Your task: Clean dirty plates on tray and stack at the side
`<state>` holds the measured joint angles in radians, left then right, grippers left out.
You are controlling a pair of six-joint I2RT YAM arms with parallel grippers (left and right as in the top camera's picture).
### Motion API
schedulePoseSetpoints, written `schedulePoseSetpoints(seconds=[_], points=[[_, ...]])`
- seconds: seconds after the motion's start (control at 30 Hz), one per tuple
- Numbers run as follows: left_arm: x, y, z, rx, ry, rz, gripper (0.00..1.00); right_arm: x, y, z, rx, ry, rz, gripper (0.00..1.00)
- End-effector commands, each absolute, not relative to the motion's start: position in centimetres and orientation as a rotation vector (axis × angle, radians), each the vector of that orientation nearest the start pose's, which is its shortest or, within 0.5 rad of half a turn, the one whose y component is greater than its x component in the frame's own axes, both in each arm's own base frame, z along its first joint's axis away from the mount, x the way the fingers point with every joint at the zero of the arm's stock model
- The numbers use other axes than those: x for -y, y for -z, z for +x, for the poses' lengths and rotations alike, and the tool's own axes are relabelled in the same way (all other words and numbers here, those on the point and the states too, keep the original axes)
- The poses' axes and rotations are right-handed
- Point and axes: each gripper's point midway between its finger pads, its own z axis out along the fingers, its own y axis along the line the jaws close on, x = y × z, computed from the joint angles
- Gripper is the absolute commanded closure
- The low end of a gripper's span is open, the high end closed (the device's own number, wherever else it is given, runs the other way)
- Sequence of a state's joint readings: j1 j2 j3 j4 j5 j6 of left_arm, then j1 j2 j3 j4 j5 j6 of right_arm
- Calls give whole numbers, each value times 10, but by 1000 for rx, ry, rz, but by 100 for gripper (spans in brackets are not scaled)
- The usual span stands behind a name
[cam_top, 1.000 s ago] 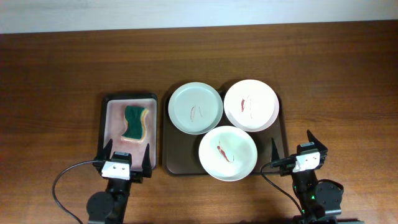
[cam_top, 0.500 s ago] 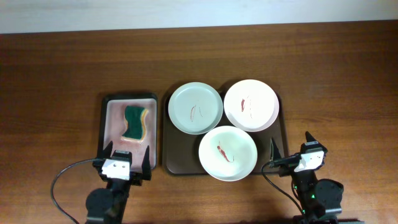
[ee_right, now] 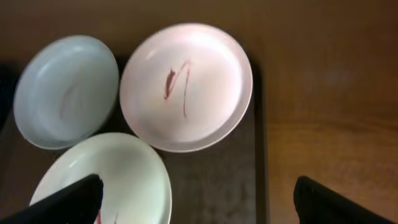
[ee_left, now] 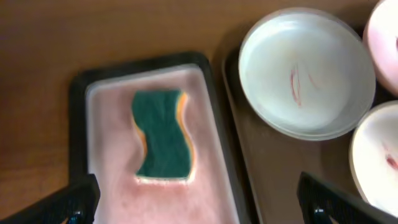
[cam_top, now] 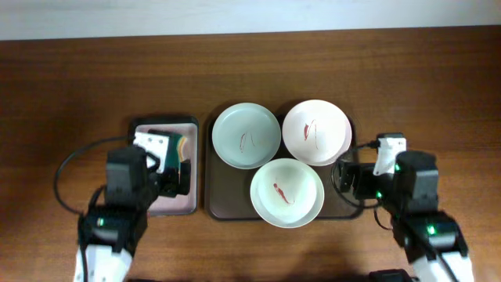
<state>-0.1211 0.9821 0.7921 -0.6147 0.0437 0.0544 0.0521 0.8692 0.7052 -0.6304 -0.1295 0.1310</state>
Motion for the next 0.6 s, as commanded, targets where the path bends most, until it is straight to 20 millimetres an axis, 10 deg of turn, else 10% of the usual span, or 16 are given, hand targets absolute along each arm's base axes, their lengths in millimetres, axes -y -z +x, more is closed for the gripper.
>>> schedulePoseSetpoints(seconds=[0.0, 0.33, 0.57], points=[[51, -169, 301, -2495, 146, 231, 1, -39, -165, 280, -2465, -259, 46, 1], [44, -173, 337, -2456, 74, 173, 1, -60, -170, 286, -2514, -413, 2, 1], [17, -98, 359, -2644, -83, 9, 5, -60, -169, 286, -2516, -413, 2, 1]])
